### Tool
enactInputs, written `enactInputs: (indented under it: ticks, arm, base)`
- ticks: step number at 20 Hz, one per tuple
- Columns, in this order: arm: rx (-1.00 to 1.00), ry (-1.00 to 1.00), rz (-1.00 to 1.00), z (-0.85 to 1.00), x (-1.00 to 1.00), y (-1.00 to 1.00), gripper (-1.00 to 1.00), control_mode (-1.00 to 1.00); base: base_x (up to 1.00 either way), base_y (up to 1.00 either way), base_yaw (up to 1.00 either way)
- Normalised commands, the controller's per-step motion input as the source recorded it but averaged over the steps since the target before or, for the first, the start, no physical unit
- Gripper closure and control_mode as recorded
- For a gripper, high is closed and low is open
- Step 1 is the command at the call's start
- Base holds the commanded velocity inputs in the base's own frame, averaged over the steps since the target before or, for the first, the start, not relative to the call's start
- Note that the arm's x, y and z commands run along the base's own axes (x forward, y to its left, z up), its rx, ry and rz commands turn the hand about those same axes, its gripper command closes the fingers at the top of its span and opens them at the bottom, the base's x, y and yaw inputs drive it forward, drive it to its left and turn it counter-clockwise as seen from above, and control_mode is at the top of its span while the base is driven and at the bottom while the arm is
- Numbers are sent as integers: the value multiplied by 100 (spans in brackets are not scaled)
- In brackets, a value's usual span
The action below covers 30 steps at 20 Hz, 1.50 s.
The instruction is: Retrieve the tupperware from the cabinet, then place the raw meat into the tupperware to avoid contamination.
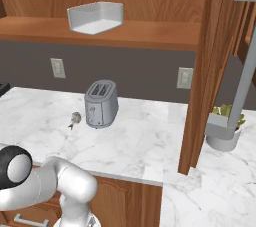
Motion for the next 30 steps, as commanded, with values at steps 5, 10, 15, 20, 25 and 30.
enactInputs:
  ticks: [5,10,15,20,25,30]
  arm:
    - [9,42,-7,13,-54,-51,-100,-100]
    - [9,42,-6,12,-50,-57,-100,-100]
    - [8,45,0,2,13,-53,-100,-100]
    - [23,17,1,-1,46,-61,-100,-100]
    - [24,2,7,-32,88,-36,-100,-100]
    - [17,-8,9,-39,99,-5,-100,-100]
  base:
    - [0,0,0]
    - [0,0,0]
    - [0,0,0]
    - [0,0,0]
    - [0,0,0]
    - [0,0,0]
